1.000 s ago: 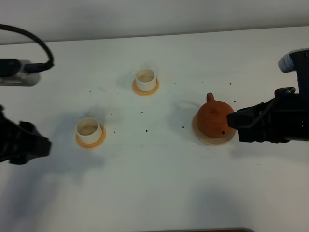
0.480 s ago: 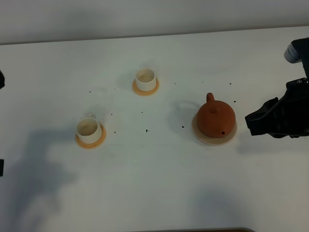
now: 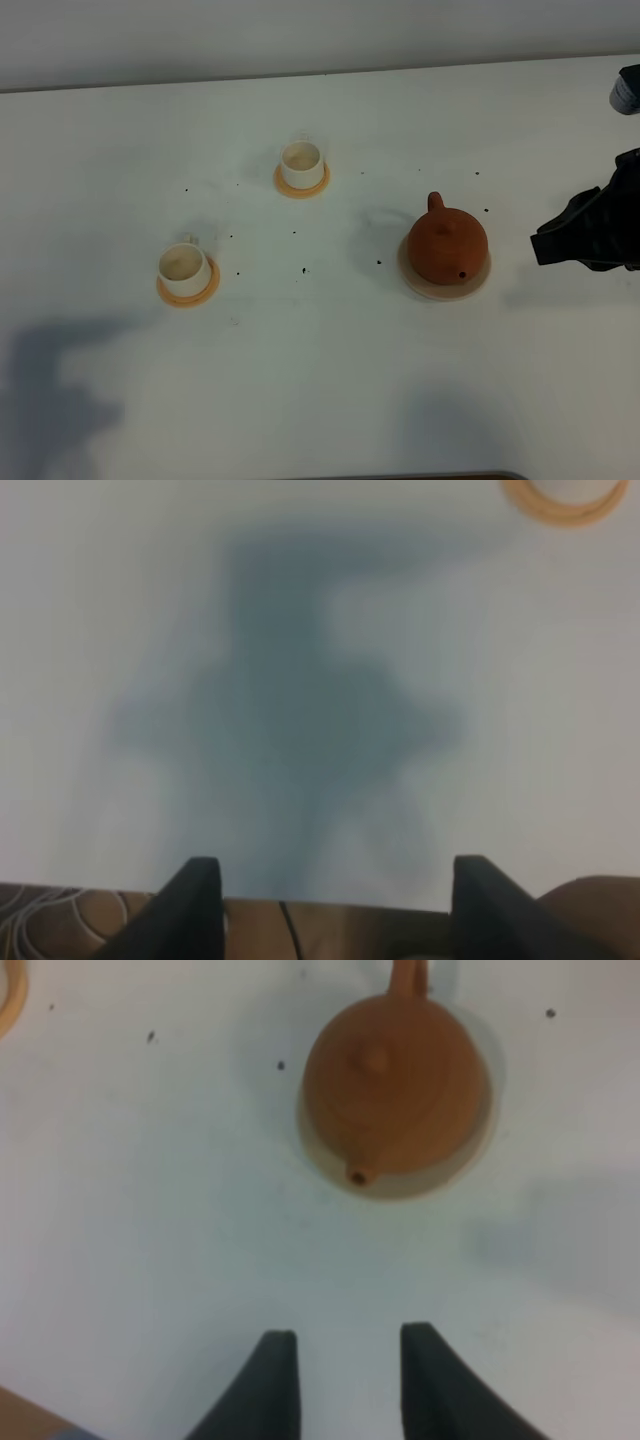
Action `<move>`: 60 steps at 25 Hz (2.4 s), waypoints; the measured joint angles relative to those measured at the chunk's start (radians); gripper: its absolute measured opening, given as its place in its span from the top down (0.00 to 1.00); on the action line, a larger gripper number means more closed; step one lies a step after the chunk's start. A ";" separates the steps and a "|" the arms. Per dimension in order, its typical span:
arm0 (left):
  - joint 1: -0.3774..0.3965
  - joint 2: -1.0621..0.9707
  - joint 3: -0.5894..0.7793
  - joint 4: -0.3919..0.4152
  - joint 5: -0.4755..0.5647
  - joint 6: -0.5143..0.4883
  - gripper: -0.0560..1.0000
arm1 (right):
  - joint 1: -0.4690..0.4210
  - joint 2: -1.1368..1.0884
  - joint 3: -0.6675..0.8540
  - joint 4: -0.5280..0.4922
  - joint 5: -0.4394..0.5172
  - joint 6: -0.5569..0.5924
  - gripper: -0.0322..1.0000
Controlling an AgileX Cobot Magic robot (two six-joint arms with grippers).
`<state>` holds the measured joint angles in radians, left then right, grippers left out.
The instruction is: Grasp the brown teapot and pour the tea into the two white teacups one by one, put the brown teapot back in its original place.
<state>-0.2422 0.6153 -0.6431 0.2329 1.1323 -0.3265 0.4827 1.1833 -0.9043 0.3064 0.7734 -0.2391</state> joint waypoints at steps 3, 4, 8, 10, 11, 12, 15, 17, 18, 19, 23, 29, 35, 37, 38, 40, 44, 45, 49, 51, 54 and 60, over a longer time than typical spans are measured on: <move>0.000 -0.048 0.036 0.022 -0.008 -0.021 0.51 | 0.000 0.000 -0.005 -0.013 0.002 0.002 0.73; 0.000 -0.064 0.048 0.029 -0.016 -0.023 0.52 | 0.000 0.000 -0.006 -0.014 0.002 0.002 0.73; 0.000 -0.128 0.081 0.035 -0.053 -0.031 0.56 | 0.000 0.000 -0.006 -0.016 0.000 0.002 0.73; 0.000 -0.154 0.097 0.036 -0.059 -0.033 0.57 | 0.000 0.000 -0.006 -0.016 -0.008 0.002 0.73; 0.000 -0.166 0.105 0.036 -0.055 -0.032 0.58 | 0.000 0.000 -0.006 -0.017 -0.008 0.002 0.73; 0.000 -0.178 0.110 0.036 -0.051 -0.030 0.58 | 0.000 0.000 -0.006 -0.017 -0.009 0.003 0.73; 0.000 -0.214 0.122 0.021 -0.041 -0.009 0.58 | 0.000 0.000 -0.006 -0.017 -0.010 0.003 0.73; 0.000 -0.236 0.122 -0.017 -0.044 0.036 0.58 | 0.000 0.000 -0.006 -0.017 -0.010 0.003 0.73; 0.000 -0.245 0.122 -0.046 -0.045 0.069 0.58 | 0.000 0.000 -0.006 -0.017 -0.010 0.003 0.73; 0.000 -0.256 0.123 -0.073 -0.047 0.104 0.58 | 0.000 0.000 -0.006 -0.017 -0.010 0.003 0.73; 0.000 -0.289 0.129 -0.185 -0.050 0.233 0.56 | 0.000 0.000 -0.006 -0.017 -0.011 0.003 0.73; 0.000 -0.293 0.129 -0.270 -0.051 0.344 0.51 | 0.000 0.000 -0.006 -0.017 -0.010 0.003 0.73; 0.001 -0.293 0.129 -0.273 -0.051 0.353 0.51 | 0.000 0.000 -0.006 -0.017 -0.010 0.003 0.73; 0.025 -0.293 0.129 -0.276 -0.051 0.354 0.51 | 0.000 0.000 -0.006 -0.017 -0.010 0.003 0.73; 0.049 -0.293 0.129 -0.277 -0.051 0.354 0.51 | 0.000 0.000 -0.006 -0.017 -0.010 0.003 0.73; 0.112 -0.293 0.129 -0.277 -0.051 0.354 0.51 | 0.000 0.000 -0.006 -0.017 -0.010 0.003 0.73; 0.259 -0.293 0.129 -0.277 -0.051 0.354 0.51 | 0.000 0.000 -0.006 -0.017 -0.010 0.003 0.73; 0.287 -0.293 0.129 -0.277 -0.051 0.353 0.51 | 0.000 0.000 -0.006 -0.016 -0.010 0.003 0.73; 0.317 -0.324 0.129 -0.275 -0.058 0.353 0.50 | 0.009 0.000 -0.006 -0.013 -0.026 0.003 0.73; 0.318 -0.381 0.129 -0.275 -0.058 0.352 0.50 | 0.010 0.000 -0.006 -0.011 -0.056 0.002 0.73; 0.318 -0.481 0.129 -0.275 -0.058 0.352 0.50 | 0.010 0.002 -0.009 -0.012 -0.085 -0.002 0.73; 0.318 -0.618 0.129 -0.275 -0.057 0.352 0.50 | 0.010 0.079 -0.094 -0.014 -0.068 -0.018 0.73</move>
<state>0.0754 -0.0031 -0.5137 -0.0423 1.0754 0.0253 0.4926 1.2626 -0.9983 0.2929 0.7051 -0.2568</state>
